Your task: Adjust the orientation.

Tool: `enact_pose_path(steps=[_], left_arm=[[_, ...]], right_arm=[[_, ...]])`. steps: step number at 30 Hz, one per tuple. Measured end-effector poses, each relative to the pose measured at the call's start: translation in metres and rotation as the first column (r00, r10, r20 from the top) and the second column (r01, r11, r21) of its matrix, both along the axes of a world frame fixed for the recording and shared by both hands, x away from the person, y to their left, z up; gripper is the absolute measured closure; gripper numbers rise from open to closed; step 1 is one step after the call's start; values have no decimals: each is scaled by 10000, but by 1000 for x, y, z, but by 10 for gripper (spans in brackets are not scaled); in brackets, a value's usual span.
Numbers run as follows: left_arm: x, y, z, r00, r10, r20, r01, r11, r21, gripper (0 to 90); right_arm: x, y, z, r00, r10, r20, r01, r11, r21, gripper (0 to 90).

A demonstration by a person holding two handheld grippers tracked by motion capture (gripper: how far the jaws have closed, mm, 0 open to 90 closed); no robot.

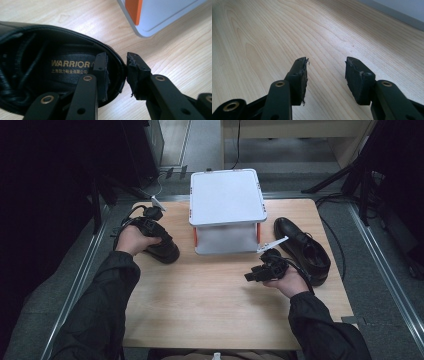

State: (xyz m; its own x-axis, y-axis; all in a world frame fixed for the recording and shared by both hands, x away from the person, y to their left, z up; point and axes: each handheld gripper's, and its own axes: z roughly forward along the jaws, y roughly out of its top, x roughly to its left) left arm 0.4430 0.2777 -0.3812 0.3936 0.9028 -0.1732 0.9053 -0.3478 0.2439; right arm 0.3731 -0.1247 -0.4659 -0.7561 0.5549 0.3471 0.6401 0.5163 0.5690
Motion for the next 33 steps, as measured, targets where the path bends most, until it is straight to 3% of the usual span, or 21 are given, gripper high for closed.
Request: enact_pose_path(steps=[4, 10, 14, 16, 17, 23, 27, 33], left_arm=[[1, -5, -7, 9999, -64, -97, 65, 10000, 64, 727], [1, -2, -9, 9994, 136, -305, -143, 9996, -246, 775], [-1, -2, -5, 9999, -26, -159, 26, 10000, -11, 777], [-4, -1, -3, 9995, 2, -314, 0, 10000, 42, 779], [-8, 2, -2, 9984, -147, -548, 151, 9999, 64, 784], [-27, 22, 3, 9955, -479, -816, 460, 9986, -246, 783], [-40, 35, 2, 9921, -384, -1197, 348, 9989, -325, 782], [-55, 48, 3, 9926, -447, -1129, 427, 9989, -200, 771]], right_arm=[[0, 1, -1, 10000, 62, 8, -62, 10000, -19, 531], [1, 1, -1, 10000, 38, 7, -38, 10000, -39, 534], [2, 2, -1, 10000, 78, 23, -78, 10000, -54, 534], [2, 2, -1, 10000, 82, 22, -82, 9999, -67, 534], [2, 2, -1, 10000, 51, 9, -51, 9999, -92, 535], [3, 1, -2, 10000, 30, -11, -31, 9999, -124, 543], [2, 2, -2, 10000, 5, -14, -5, 9999, -163, 543], [3, 1, -2, 10000, -59, -29, 59, 9999, -159, 543]])
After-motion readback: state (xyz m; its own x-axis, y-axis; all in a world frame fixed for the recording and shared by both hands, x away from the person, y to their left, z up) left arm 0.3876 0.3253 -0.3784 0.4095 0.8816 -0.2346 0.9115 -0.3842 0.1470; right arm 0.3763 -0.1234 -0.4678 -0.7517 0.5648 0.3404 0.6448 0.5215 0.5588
